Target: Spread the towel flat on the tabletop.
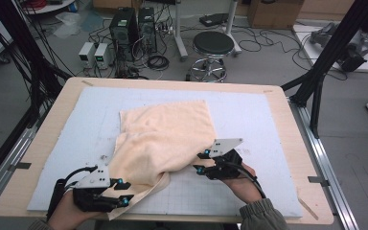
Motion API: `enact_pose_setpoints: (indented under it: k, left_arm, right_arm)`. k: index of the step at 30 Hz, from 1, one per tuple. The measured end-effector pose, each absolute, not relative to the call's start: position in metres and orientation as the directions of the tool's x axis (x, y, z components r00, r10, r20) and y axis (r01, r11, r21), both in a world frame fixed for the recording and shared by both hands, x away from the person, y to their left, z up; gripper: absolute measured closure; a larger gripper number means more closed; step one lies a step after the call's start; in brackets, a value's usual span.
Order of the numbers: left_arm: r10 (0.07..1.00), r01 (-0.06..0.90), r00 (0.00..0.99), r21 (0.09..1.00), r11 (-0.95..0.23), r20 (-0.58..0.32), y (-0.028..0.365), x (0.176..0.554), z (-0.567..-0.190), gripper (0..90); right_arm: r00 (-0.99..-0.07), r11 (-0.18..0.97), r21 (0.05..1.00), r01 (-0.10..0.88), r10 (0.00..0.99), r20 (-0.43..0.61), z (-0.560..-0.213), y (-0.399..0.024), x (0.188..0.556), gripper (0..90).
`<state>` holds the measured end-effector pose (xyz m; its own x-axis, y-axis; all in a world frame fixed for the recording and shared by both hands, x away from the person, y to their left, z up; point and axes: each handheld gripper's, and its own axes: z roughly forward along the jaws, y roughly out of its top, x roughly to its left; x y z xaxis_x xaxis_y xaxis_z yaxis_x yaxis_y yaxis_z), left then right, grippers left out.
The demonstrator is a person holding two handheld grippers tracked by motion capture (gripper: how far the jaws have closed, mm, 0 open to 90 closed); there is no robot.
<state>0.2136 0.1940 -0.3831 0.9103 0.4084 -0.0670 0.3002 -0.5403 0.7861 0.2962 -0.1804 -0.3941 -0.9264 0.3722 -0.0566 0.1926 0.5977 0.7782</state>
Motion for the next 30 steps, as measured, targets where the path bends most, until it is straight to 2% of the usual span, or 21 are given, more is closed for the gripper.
enact_pose_setpoints:
  k: [5, 10, 12, 14, 16, 20, 24, 27, 30]
  left_arm:
    - [0.451, 0.297, 0.892, 0.794, -0.531, -0.032, 0.179, 0.237, -0.394, 48.4]
    - [0.480, 0.312, 0.877, 0.784, -0.537, -0.020, 0.173, 0.253, -0.403, 47.0]
    - [0.495, 0.324, 0.868, 0.790, -0.520, -0.031, 0.171, 0.257, -0.402, 46.4]
    - [0.491, 0.322, 0.870, 0.798, -0.509, -0.037, 0.170, 0.259, -0.399, 46.4]
    - [0.489, 0.313, 0.871, 0.810, -0.497, -0.037, 0.169, 0.260, -0.394, 45.9]
    - [0.493, 0.292, 0.869, 0.833, -0.471, -0.025, 0.171, 0.259, -0.381, 44.5]
    - [0.522, 0.307, 0.851, 0.854, -0.420, -0.050, 0.173, 0.262, -0.372, 42.9]
    - [0.545, 0.331, 0.834, 0.866, -0.376, -0.082, 0.167, 0.266, -0.368, 41.4]
    - [0.567, 0.337, 0.821, 0.859, -0.386, -0.068, 0.150, 0.273, -0.372, 40.4]
  right_arm:
    - [-0.940, 0.592, 0.789, 0.163, 0.337, -0.059, -0.400, -0.169, 0.304, 48.4]
    - [-0.948, 0.616, 0.774, 0.145, 0.312, -0.071, -0.409, -0.145, 0.317, 48.2]
    - [-0.949, 0.624, 0.766, 0.154, 0.310, -0.062, -0.414, -0.136, 0.325, 55.3]
    - [-0.954, 0.656, 0.740, 0.148, 0.292, -0.068, -0.418, -0.127, 0.331, 76.2]
    - [-0.961, 0.662, 0.736, 0.142, 0.272, -0.060, -0.414, -0.121, 0.336, 83.3]
    - [-0.960, 0.653, 0.748, 0.113, 0.266, -0.088, -0.383, -0.116, 0.336, 84.4]
    - [-0.942, 0.619, 0.779, 0.103, 0.312, -0.123, -0.347, -0.114, 0.344, 84.6]
    - [-0.930, 0.620, 0.773, 0.138, 0.350, -0.114, -0.342, -0.106, 0.357, 84.6]
    - [-0.918, 0.620, 0.760, 0.194, 0.389, -0.082, -0.351, -0.097, 0.370, 84.5]
